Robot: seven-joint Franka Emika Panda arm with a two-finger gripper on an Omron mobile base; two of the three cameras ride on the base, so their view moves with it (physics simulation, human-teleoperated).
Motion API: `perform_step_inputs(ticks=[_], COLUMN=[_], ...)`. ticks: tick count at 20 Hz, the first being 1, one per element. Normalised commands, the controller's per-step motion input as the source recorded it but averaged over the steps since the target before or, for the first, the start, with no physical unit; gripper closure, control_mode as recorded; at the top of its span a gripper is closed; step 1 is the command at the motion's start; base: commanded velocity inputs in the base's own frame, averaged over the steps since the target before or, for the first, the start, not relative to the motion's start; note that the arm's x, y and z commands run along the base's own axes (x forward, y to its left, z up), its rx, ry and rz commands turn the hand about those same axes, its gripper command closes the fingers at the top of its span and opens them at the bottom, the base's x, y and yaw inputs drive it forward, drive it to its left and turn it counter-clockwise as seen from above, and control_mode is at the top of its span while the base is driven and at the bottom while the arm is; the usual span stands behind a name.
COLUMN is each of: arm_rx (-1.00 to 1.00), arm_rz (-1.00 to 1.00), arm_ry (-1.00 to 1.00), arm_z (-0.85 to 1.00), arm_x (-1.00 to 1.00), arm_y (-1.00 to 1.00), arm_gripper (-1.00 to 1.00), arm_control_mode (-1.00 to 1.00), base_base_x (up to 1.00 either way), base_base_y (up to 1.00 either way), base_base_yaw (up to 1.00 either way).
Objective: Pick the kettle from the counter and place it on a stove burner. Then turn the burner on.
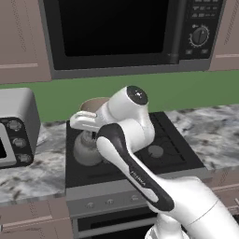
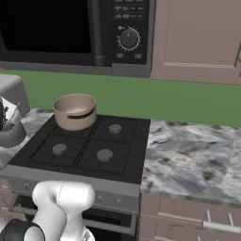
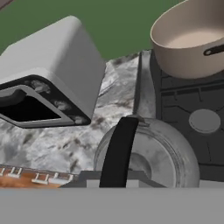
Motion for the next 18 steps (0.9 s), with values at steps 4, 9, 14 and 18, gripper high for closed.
perform_step_inputs(ticks=[4, 9, 14, 18], arm_rx=[0.09, 0.0, 0.0, -0.08], arm_rz=[0.02, 0.03, 0.0, 0.0], arm_ry=[-0.05, 0.02, 0.21, 0.36], arm_z=[0.07, 0.01, 0.2, 0.07], arm_x=[0.0, 0.0, 0.04, 0.3], arm_y=[-0.66, -0.51, -0.21, 0.0], arm_gripper=[1.0, 1.0, 1.0, 1.0], arm_control_mode=[-1.0, -1.0, -1.0, -1.0], base_base_x=[0.0, 0.0, 0.0, 0.0], base_base_y=[0.0, 0.0, 0.0, 0.0], base_base_yaw=[0.0, 0.0, 0.0, 0.0])
